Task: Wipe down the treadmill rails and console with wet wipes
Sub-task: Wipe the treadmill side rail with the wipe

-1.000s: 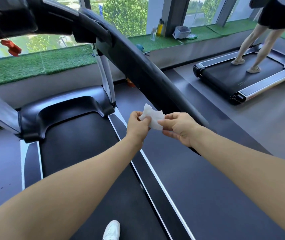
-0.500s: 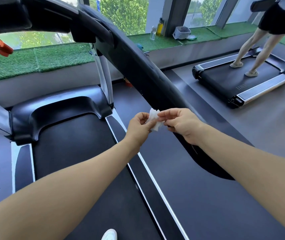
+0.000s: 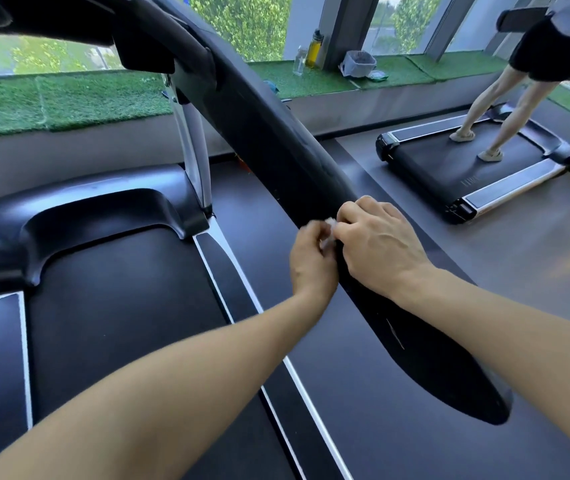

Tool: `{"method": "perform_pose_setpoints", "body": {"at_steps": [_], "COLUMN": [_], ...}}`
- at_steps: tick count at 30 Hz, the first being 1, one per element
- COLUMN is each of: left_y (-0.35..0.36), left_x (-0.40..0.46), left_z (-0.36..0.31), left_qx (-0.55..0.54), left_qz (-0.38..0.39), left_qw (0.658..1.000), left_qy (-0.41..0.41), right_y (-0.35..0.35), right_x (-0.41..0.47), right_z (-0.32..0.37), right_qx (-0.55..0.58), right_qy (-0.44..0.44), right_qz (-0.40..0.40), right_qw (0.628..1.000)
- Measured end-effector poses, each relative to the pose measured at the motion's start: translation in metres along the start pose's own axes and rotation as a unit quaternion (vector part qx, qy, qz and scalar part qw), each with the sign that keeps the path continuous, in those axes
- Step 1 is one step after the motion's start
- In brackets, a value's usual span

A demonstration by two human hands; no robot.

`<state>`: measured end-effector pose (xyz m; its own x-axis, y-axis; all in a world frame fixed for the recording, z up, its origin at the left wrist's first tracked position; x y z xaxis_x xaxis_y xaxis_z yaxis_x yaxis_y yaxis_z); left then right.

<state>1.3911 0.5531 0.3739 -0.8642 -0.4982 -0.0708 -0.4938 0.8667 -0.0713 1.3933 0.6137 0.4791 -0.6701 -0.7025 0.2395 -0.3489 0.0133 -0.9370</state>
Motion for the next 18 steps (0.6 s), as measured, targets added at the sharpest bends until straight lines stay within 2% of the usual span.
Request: {"method": "perform_pose_setpoints", "body": {"at_steps": [2, 5, 8, 10, 14, 16, 18], "left_y": [-0.001, -0.020, -0.038, -0.035, -0.005, -0.004, -0.016], "left_x": [0.001, 0.059, 0.105, 0.092, 0.015, 0.015, 0.045], "left_z": [0.000, -0.016, -0.026, -0.023, 0.003, 0.005, -0.003], "left_qx": [0.017, 0.025, 0.042, 0.036, 0.054, 0.057, 0.073], "left_qz": [0.014, -0.079, -0.111, -0.081, 0.074, 0.075, 0.019], "left_qw": [0.999, 0.995, 0.992, 0.995, 0.995, 0.995, 0.996], "left_qy": [0.036, 0.051, 0.038, 0.048, 0.035, 0.043, 0.052], "right_y": [0.002, 0.006, 0.010, 0.009, 0.003, 0.001, 0.001], "right_x": [0.002, 0.008, 0.013, 0.014, 0.011, 0.009, 0.006], "right_z": [-0.001, 0.000, -0.001, -0.002, -0.004, -0.004, -0.005], "right_qx": [0.003, 0.008, 0.005, 0.014, 0.041, 0.037, 0.025], "right_qy": [-0.021, -0.046, -0.048, -0.050, -0.081, -0.094, -0.098], "right_qz": [-0.025, -0.022, -0.011, -0.008, -0.011, -0.011, -0.016], "right_qw": [0.999, 0.999, 0.999, 0.999, 0.996, 0.995, 0.995]}}
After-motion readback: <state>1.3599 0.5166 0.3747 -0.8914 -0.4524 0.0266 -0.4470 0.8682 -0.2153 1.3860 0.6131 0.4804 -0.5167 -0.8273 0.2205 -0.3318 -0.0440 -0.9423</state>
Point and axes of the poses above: each hand's wrist, its own x-axis towards the middle knuckle, its own y-axis out of the palm, z = x × y, the point moved 7 cm from there along x, towards the middle knuckle, and after that the axes turned 2 degrees about -z, right-handed, at the moved point
